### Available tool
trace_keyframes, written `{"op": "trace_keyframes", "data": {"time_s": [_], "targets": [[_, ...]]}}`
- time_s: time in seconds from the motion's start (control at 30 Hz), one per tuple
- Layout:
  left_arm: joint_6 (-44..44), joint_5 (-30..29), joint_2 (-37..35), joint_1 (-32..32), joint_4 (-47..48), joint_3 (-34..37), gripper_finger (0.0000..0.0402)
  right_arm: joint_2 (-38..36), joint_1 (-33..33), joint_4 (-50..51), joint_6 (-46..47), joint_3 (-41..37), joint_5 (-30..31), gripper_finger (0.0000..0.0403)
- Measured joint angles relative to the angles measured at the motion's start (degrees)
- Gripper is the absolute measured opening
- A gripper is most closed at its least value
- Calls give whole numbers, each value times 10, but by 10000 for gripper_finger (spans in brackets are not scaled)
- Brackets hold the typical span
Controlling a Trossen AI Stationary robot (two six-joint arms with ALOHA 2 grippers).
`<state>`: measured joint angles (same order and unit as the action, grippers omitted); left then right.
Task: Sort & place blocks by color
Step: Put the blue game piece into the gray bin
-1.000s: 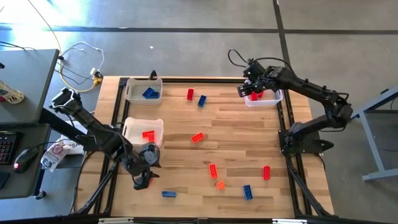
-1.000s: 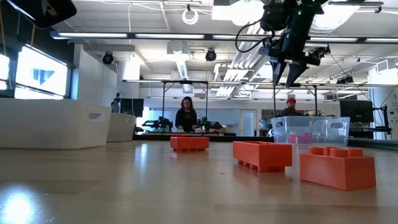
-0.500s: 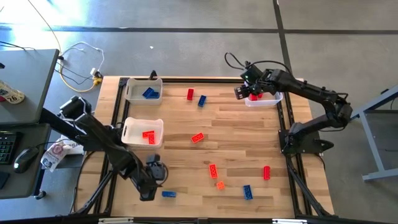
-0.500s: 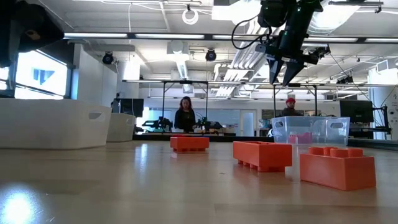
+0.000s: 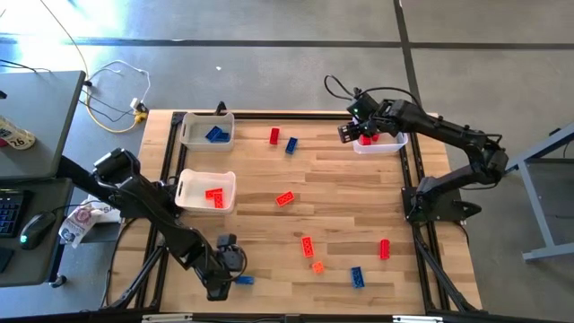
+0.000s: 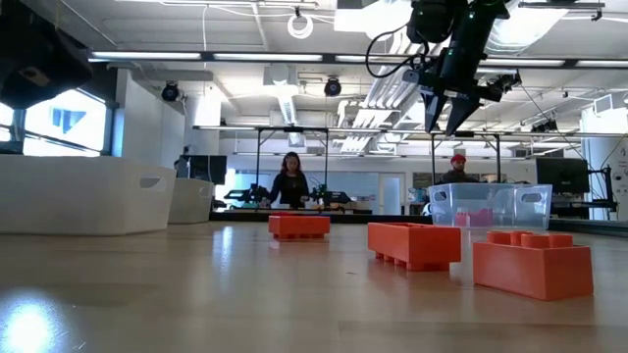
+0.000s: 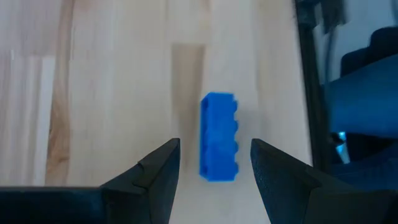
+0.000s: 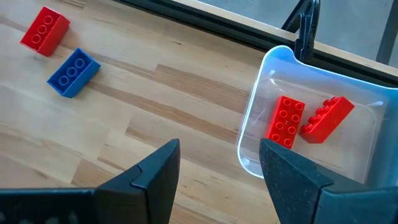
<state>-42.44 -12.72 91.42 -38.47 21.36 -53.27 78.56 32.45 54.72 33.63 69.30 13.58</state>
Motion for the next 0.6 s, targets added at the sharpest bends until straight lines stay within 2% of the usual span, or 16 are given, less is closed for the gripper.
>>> {"op": "trace_keyframes", "data": {"time_s": [0.37, 0.6], "targets": [[-11, 6, 65, -13, -47, 0, 184, 0, 0, -2, 11, 0, 0, 206], [-20, 8, 83, -17, -64, 0, 184, 0, -9, -2, 11, 0, 2, 206]]}}
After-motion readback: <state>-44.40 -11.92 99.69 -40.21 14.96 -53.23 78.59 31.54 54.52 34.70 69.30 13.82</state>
